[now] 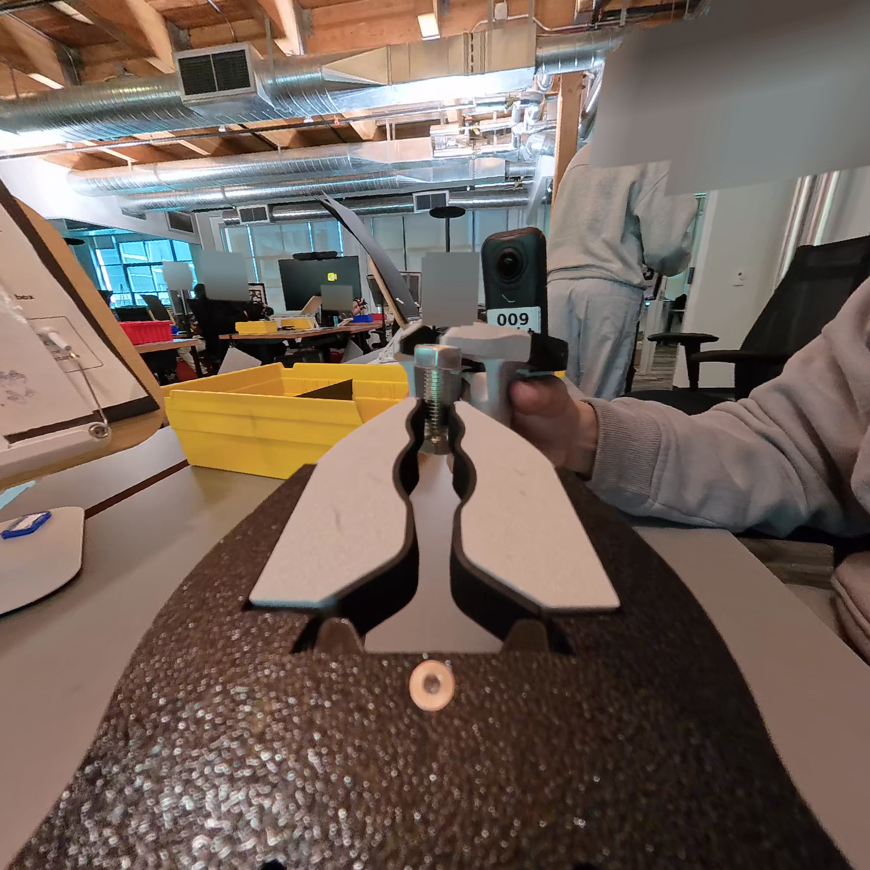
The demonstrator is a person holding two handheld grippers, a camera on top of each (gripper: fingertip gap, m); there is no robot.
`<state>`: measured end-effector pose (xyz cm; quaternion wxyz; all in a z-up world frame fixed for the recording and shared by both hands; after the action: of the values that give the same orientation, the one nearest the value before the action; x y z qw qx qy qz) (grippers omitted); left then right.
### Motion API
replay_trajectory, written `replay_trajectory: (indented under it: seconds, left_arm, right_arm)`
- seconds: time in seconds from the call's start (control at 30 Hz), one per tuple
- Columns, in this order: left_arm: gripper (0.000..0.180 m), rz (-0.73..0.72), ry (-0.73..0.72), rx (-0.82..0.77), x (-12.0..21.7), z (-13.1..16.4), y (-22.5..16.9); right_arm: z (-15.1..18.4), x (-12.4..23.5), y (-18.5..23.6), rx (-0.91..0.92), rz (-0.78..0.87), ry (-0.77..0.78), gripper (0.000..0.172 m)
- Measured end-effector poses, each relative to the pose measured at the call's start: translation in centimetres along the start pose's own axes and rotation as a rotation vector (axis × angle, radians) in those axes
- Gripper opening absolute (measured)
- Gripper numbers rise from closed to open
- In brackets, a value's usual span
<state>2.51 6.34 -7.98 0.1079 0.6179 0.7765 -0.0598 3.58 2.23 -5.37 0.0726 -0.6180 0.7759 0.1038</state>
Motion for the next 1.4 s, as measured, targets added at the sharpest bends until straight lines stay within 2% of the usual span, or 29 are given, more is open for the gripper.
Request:
replay_trajectory:
  seconds: [0.13,0.43,0.8,1.07,1.23,1.4]
  left_arm:
    - [0.008,-0.015,0.011,-0.004,-0.1,0.2,0.1]
    - [0.008,-0.059,0.05,-0.029,-0.2,0.8,0.5]
    - [0.008,-0.092,0.059,-0.032,-0.2,1.0,0.9]
    - [0.008,-0.111,0.035,-0.021,0.2,0.7,1.3]
    - [0.008,-0.106,0.036,-0.022,0.1,0.6,1.2]
    - [0.008,-0.097,0.049,-0.029,-0.1,0.8,0.9]
  right_arm:
    - [-0.3,0.0,0.4,-0.001,-0.024,-0.015,0.036]
    - [1.0,-1.3,0.6,0.115,0.088,0.058,0.035]
    - [0.9,-1.3,0.1,0.11,0.146,0.039,0.028]
    - [0.5,-0.6,-0.7,0.101,0.159,0.035,0.027]
    - [0.5,-0.9,0.0,0.067,0.106,0.021,0.035]
    - [1.3,-1.5,0.4,0.127,0.12,0.072,0.032]
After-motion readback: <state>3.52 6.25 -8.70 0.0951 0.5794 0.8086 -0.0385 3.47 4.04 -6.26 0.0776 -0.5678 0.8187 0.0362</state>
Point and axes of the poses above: each gripper's, where its closed fingertips meet, x back along the fingers, z out of its underside, y = z × x across the jaws, the point moved 2 cm from there along x, back along the fingers, and after that the axes turned 3 degrees about z, right-handed, at the moved point
